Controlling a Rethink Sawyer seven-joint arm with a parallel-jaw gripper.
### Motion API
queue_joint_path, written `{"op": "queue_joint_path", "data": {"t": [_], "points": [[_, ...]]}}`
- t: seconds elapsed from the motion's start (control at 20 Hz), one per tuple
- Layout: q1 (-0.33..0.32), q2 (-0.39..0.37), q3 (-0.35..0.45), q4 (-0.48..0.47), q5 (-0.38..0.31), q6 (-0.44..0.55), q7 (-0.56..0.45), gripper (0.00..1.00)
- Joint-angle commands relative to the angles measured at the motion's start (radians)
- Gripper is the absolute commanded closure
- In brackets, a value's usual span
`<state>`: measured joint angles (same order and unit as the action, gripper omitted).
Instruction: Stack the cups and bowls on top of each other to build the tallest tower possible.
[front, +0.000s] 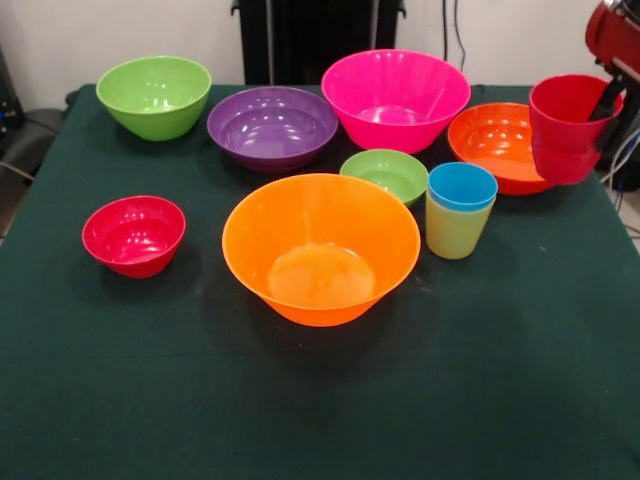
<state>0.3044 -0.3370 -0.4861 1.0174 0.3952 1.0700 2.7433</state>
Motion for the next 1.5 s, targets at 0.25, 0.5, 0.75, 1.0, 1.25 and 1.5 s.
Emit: {"op": "queue_joint_path", "data": {"t": [0.25,0.5,0.75,1.0,1.25,1.5], "points": [[0.006,-0.083,0.092,0.137,-0.099,0.031,-0.073,1.00],[0.001,-0.098,0.100,0.182,-0.127,-0.035,-0.089,1.00],[-0.012,-0.115,0.118,0.226,-0.154,-0.108,-0.104,1.00],[-0.026,-0.131,0.134,0.261,-0.171,-0.157,-0.114,1.00],[-0.032,-0.146,0.145,0.285,-0.189,-0.188,-0.112,1.00],[-0.033,-0.150,0.153,0.300,-0.203,-0.217,-0.104,1.00]]}}
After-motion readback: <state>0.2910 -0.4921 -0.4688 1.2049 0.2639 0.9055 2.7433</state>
